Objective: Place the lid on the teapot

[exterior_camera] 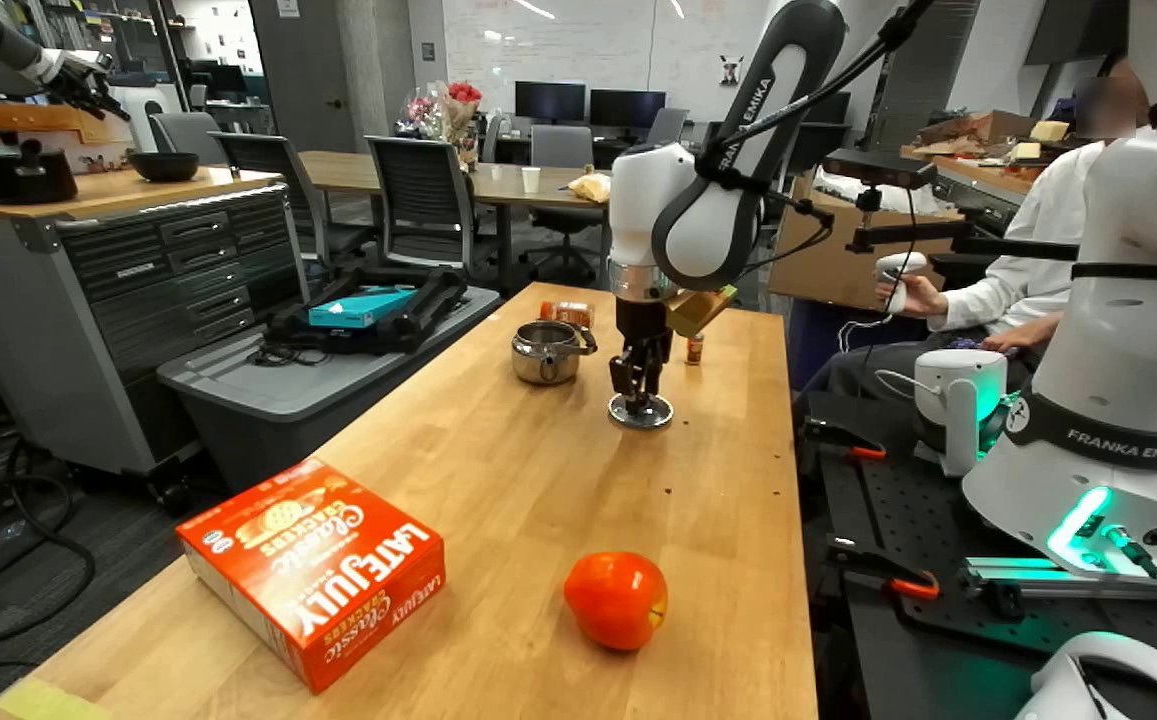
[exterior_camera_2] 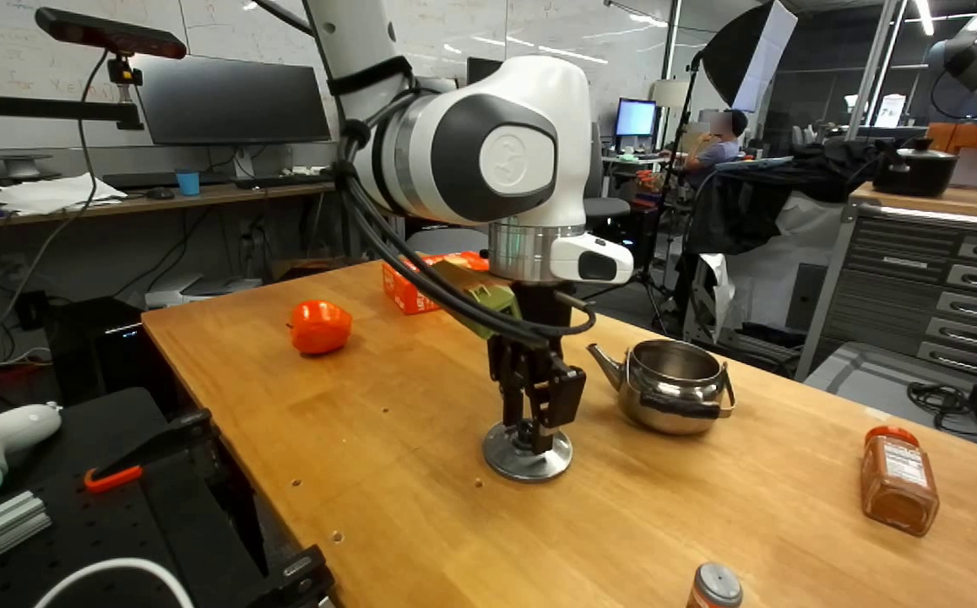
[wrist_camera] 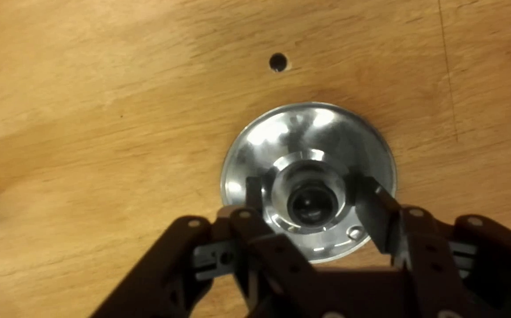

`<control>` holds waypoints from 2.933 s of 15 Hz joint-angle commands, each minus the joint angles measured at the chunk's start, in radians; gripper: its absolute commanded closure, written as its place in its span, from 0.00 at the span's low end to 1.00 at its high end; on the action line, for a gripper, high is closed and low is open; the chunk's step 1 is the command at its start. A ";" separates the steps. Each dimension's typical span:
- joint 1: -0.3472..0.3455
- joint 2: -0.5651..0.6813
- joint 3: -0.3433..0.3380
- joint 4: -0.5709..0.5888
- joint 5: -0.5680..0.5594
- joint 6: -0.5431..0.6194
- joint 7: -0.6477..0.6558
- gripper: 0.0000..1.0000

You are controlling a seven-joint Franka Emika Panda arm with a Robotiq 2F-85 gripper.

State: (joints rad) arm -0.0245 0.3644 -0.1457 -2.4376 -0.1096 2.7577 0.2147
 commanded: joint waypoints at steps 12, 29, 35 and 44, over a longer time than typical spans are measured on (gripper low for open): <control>-0.025 -0.168 0.017 -0.057 0.052 0.004 -0.071 0.93; -0.027 -0.211 0.016 0.223 0.029 -0.314 0.062 0.92; -0.017 -0.137 0.009 0.321 0.019 -0.310 0.158 0.92; -0.008 0.028 -0.011 0.517 0.036 -0.359 0.238 0.92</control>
State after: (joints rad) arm -0.0462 0.3285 -0.1389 -2.0190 -0.0741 2.4544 0.4213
